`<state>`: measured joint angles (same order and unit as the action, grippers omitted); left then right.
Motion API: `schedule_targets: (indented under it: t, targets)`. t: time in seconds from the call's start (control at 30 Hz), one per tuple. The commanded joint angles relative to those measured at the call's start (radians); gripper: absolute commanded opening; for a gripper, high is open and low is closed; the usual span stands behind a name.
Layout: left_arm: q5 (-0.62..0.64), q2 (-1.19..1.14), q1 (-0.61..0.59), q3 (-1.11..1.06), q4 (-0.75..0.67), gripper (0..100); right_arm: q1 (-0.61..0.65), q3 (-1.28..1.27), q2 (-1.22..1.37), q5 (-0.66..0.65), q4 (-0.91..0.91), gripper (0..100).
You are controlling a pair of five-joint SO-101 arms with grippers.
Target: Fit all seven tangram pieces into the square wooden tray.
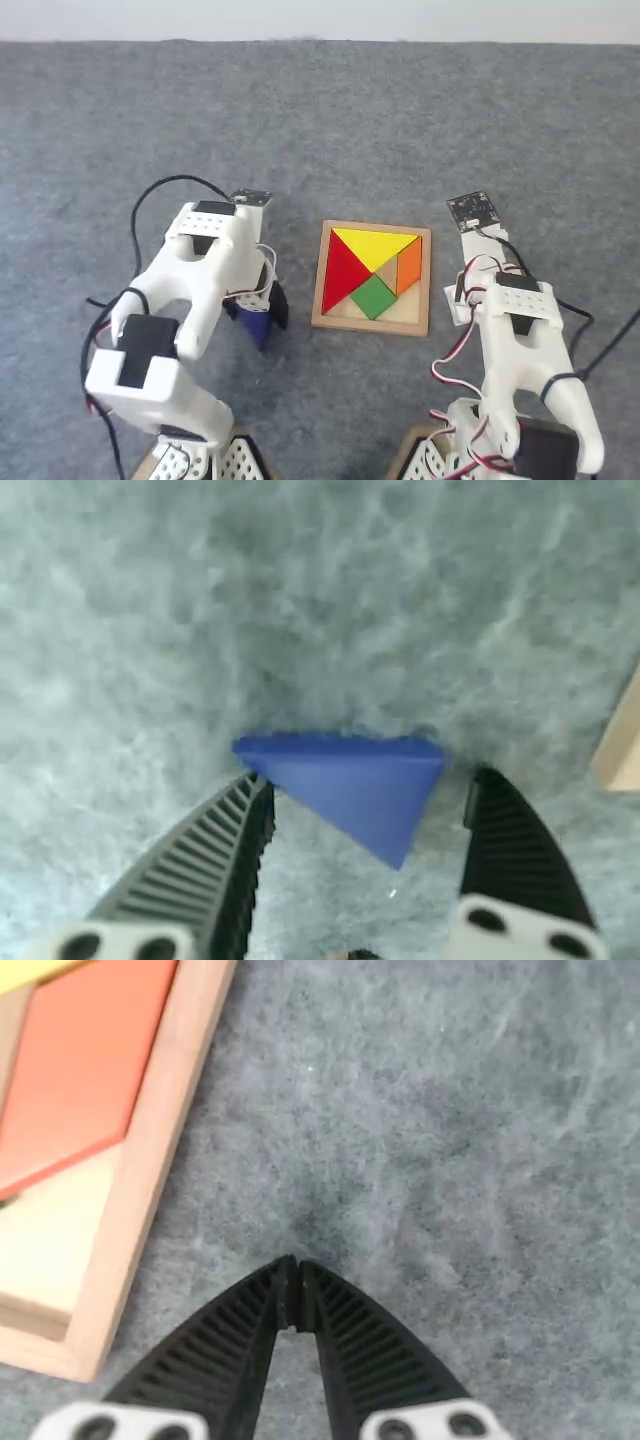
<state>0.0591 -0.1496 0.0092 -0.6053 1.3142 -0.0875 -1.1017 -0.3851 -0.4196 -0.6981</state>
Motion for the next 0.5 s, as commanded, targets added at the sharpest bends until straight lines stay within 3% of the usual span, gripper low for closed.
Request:
schedule_targets:
  t: [0.0,0.2,0.47]
  targets:
    - [0.006,0.055,0.051,0.047,-0.032,30,-0.001,0.025,-0.008,-0.008,0.021,0.8]
    - [0.009,0.055,0.063,0.045,-0.1,29,-0.001,0.025,-0.008,-0.008,0.021,0.8]
    - [-0.002,0.055,0.071,0.035,-0.13,15,-0.001,0.025,-0.008,-0.009,0.021,0.8]
